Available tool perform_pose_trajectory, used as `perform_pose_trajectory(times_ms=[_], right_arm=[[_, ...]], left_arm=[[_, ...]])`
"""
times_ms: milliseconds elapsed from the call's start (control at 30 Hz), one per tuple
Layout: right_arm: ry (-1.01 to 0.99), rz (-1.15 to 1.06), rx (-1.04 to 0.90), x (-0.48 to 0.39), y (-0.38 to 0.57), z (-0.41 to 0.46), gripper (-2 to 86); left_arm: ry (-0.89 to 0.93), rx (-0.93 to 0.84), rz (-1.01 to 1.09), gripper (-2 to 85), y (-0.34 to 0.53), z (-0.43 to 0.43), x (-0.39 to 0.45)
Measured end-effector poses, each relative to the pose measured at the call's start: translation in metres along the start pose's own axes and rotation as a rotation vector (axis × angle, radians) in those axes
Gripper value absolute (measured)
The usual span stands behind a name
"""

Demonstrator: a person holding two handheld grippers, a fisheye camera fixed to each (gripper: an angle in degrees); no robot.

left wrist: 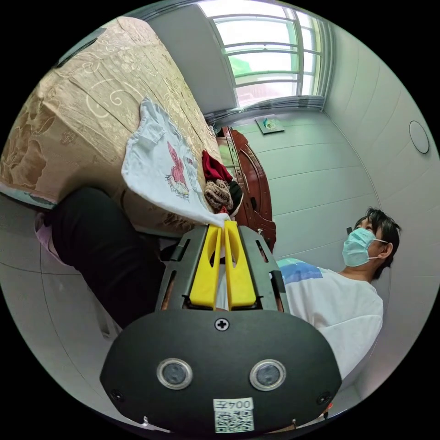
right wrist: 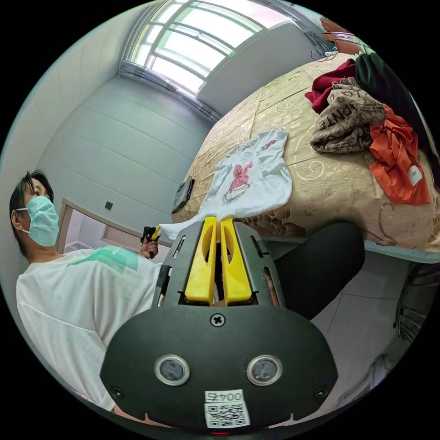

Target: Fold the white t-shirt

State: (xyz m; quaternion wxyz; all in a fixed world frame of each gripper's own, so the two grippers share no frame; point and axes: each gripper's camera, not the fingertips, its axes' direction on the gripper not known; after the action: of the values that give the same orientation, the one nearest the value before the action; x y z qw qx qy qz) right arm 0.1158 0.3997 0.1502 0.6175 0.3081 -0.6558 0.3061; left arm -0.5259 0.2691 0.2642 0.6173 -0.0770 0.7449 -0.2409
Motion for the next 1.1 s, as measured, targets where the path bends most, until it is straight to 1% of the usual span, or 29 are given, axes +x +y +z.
perform_pose_trajectory(times_ms=[133,233,300,400,533,667,800,967,1033,1100], right_arm=[[-0.075,0.015,0.073,0.017,-0.061,0.005,-0.5],[-0.061,-0.013,0.09,0.02,-0.126,0.015,-0.6],[-0.044,-0.021,0.089,0.026,-0.168,0.024,-0.6],[-0.028,0.01,0.102,0.05,-0.235,0.043,-0.6],[-0.005,0.096,0.097,0.106,-0.319,0.081,-0.6],[0.039,0.167,0.057,0.174,-0.39,0.134,-0.5],[0.037,0.223,0.04,0.233,-0.435,0.181,-0.4],[-0.001,0.334,-0.033,0.324,-0.474,0.258,0.4],[-0.031,0.392,-0.017,0.352,-0.479,0.276,1.2],[-0.071,0.433,0.013,0.375,-0.483,0.288,3.0]], left_arm=[[0.061,0.073,-0.018,2.1,-0.045,0.002,-0.003],[0.066,0.098,0.014,2.3,-0.105,0.007,0.005],[0.047,0.106,0.016,2.3,-0.161,0.015,0.008],[0.045,0.114,0.007,2.4,-0.228,0.031,0.005],[0.002,0.119,-0.019,2.5,-0.302,0.053,-0.009],[-0.041,0.118,-0.091,2.4,-0.372,0.082,-0.046],[-0.076,0.134,-0.166,2.6,-0.422,0.106,-0.091],[-0.13,0.119,-0.263,3.4,-0.458,0.132,-0.146],[-0.12,0.128,-0.298,4.3,-0.466,0.14,-0.165],[-0.08,0.182,-0.34,6.6,-0.472,0.144,-0.184]])
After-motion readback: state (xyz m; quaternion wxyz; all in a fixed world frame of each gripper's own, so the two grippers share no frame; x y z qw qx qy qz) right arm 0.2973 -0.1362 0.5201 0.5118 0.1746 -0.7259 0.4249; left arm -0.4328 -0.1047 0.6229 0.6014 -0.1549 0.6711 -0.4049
